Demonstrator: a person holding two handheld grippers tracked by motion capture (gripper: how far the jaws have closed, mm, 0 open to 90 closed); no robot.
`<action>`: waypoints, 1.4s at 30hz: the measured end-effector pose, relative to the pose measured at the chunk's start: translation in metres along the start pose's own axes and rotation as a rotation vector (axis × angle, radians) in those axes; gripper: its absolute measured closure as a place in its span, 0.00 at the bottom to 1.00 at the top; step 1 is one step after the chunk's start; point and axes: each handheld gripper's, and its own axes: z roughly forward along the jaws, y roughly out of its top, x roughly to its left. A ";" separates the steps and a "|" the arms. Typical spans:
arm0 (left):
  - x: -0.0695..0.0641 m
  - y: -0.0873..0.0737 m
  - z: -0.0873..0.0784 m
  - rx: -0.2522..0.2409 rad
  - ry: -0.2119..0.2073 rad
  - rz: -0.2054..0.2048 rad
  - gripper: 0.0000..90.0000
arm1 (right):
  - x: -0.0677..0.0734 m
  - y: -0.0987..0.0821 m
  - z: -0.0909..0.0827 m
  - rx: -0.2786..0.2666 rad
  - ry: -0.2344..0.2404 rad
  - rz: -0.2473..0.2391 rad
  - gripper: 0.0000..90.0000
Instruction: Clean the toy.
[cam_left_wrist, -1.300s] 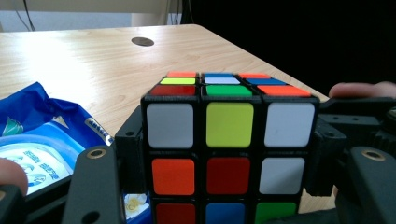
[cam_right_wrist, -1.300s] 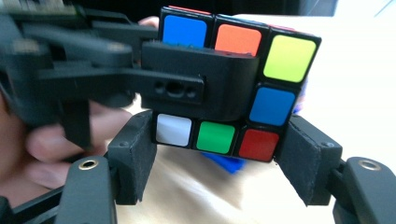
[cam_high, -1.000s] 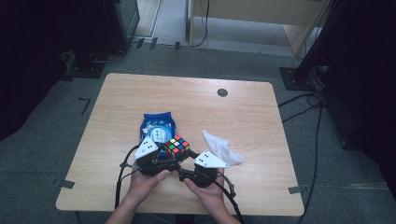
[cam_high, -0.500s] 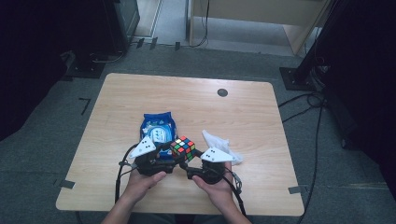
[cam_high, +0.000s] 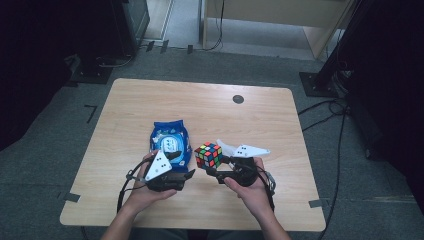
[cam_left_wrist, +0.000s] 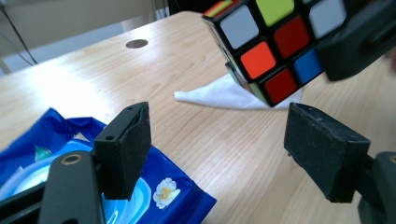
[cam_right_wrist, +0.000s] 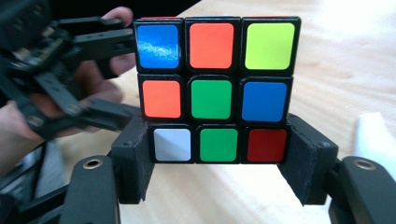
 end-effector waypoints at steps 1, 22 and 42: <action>-0.003 0.000 0.002 0.008 0.011 0.032 0.25 | 0.000 0.001 0.000 0.008 0.013 0.003 0.39; -0.037 -0.007 0.016 0.045 0.129 0.326 0.35 | 0.005 0.000 0.021 0.150 0.143 0.154 0.38; -0.015 -0.008 0.006 -0.031 0.082 0.115 0.38 | -0.068 -0.026 -0.005 -0.007 -0.287 0.108 0.44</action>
